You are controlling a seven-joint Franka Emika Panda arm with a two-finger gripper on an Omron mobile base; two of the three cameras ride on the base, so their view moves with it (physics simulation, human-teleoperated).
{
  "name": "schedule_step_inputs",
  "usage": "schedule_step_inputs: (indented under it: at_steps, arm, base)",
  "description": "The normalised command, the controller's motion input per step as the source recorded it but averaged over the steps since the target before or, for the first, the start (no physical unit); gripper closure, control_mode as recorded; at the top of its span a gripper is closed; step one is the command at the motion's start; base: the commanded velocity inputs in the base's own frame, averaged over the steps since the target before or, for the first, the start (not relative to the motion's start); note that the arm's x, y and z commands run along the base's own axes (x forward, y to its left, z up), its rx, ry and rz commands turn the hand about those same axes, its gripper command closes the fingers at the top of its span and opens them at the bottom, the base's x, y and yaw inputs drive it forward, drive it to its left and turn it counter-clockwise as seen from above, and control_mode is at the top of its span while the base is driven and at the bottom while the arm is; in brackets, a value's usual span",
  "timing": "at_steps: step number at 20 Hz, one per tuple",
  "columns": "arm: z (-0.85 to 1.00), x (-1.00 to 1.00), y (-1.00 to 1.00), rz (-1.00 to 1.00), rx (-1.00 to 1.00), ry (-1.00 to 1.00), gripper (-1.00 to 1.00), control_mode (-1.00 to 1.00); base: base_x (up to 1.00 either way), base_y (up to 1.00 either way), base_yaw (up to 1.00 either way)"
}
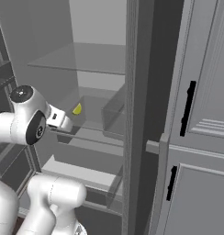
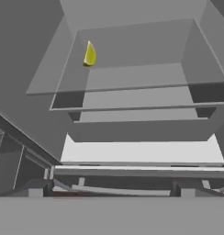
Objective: Place one lemon wedge and one chicken drumstick in each tupperware on the nearby counter, to pack two identical lunches.
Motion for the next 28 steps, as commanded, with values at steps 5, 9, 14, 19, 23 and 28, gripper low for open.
schedule_step_inputs:
  at_steps: [5, 9, 14, 19, 23, 28]
  arm:
    - [-0.17, 1.0, 0.29, 0.0, 0.03, 0.05, -1.0, -1.0]
    - [-0.24, 0.94, 0.23, 0.0, 0.0, 0.05, -1.0, -1.0]
    - [-0.11, 0.9, 0.02, 0.0, 0.0, 0.07, -1.0, -1.0]
    - [-0.36, 0.94, 0.09, 0.0, 0.0, 0.07, -1.0, -1.0]
    - [-0.43, 0.89, 0.18, 0.0, 0.0, 0.07, -1.0, -1.0]
    - [-0.31, 0.91, 0.14, 0.0, 0.0, 0.06, -1.0, -1.0]
  base:
    - [0.0, 0.0, 0.0]
    - [0.0, 0.0, 0.0]
    - [0.0, 0.0, 0.0]
    - [0.0, 0.0, 0.0]
    - [0.0, 0.0, 0.0]
    - [0.0, 0.0, 0.0]
